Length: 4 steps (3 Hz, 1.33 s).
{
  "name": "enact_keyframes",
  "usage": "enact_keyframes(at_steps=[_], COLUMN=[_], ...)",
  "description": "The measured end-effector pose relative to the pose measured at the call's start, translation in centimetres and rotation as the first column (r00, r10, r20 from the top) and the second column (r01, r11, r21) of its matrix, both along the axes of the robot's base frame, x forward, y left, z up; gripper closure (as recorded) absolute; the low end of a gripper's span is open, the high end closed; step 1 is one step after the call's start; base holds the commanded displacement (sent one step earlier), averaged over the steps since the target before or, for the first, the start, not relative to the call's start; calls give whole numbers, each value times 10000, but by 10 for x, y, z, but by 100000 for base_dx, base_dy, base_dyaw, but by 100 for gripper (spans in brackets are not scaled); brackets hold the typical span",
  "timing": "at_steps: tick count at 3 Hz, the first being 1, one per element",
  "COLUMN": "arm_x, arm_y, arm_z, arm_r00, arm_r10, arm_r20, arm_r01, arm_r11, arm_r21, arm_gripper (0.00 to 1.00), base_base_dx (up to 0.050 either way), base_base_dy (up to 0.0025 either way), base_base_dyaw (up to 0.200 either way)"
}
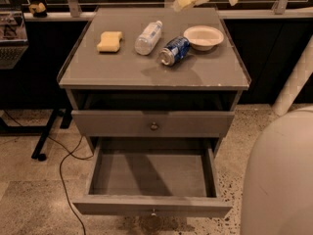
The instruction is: Place blue plastic bottle into middle drawer
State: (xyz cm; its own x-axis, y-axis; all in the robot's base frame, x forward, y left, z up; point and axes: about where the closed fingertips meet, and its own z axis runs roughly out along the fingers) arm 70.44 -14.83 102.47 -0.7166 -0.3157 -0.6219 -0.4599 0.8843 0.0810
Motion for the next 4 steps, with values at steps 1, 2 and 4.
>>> enact_keyframes(at_steps=[1, 2, 4], arm_x=[23, 36, 28], arm_y=[-1, 1, 5], arm_z=[5, 2, 2], arm_r00=[9852, 9606, 9654], arm_r10=[-1715, -2769, -2588], arm_r20=[-11, -246, -319], arm_r01=[1712, 2780, 2607], arm_r11=[9831, 9565, 9604], arm_r21=[648, 887, 979], arm_gripper=[0, 0, 0], base_base_dx=[0, 0, 0], base_base_dy=[0, 0, 0], base_base_dyaw=[0, 0, 0])
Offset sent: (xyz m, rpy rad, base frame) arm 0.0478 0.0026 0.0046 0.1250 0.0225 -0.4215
